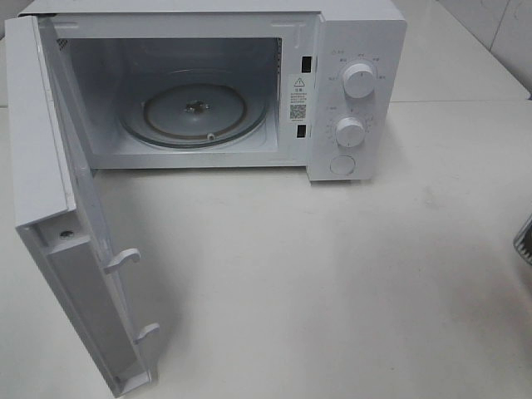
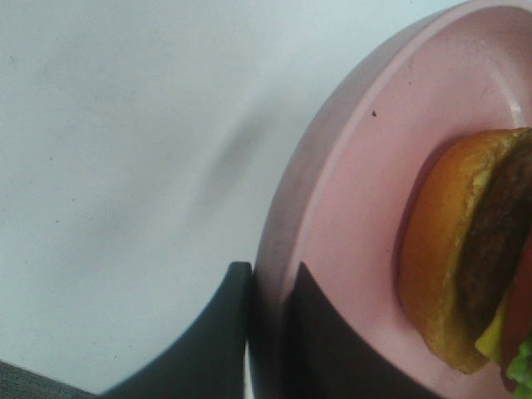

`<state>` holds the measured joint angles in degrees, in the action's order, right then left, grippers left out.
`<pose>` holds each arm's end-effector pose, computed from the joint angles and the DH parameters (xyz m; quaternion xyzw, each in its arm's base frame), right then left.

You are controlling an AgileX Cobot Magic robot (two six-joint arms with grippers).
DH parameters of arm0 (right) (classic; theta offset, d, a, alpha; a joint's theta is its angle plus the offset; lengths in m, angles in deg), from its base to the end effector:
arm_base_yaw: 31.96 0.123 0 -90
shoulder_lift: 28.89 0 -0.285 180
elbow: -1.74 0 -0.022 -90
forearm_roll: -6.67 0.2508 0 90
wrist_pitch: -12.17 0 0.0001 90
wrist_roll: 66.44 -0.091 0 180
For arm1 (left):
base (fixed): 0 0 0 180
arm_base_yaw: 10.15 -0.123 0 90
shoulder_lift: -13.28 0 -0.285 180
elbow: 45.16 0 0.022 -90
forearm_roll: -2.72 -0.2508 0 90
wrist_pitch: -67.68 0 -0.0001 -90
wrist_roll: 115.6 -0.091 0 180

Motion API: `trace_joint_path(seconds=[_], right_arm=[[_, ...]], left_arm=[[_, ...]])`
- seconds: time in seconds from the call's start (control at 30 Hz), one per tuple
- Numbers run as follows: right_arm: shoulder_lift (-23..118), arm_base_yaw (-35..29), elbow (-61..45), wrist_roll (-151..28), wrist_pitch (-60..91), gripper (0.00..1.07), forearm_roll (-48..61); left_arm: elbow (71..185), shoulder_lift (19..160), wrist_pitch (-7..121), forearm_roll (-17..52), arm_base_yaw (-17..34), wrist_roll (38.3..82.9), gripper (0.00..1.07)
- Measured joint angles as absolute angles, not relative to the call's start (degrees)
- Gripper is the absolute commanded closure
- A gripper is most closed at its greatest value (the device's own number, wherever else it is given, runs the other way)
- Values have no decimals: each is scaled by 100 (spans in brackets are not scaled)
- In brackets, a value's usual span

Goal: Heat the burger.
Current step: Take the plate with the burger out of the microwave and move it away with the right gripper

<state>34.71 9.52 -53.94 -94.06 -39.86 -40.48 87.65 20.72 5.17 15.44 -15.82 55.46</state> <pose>0.1305 0.0451 0.2049 -0.3301 0.8805 -0.2349 0.2461 -0.0092 -0.0188 0.2830 0.0318 0.8475 -0.0437 0.5281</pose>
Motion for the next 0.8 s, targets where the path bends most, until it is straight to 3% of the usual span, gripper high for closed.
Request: trace_joint_path(seconds=[0.5,0.8], right_arm=[[5923,952,-4443,-11595,-3906,107,-4346],[6611,671,-4385,-12265,-3653,107,-4621]], left_arm=[[8765,2072,517,1544,-1582,5546,9],[8765,2072,517,1544,-1582,5546,9]])
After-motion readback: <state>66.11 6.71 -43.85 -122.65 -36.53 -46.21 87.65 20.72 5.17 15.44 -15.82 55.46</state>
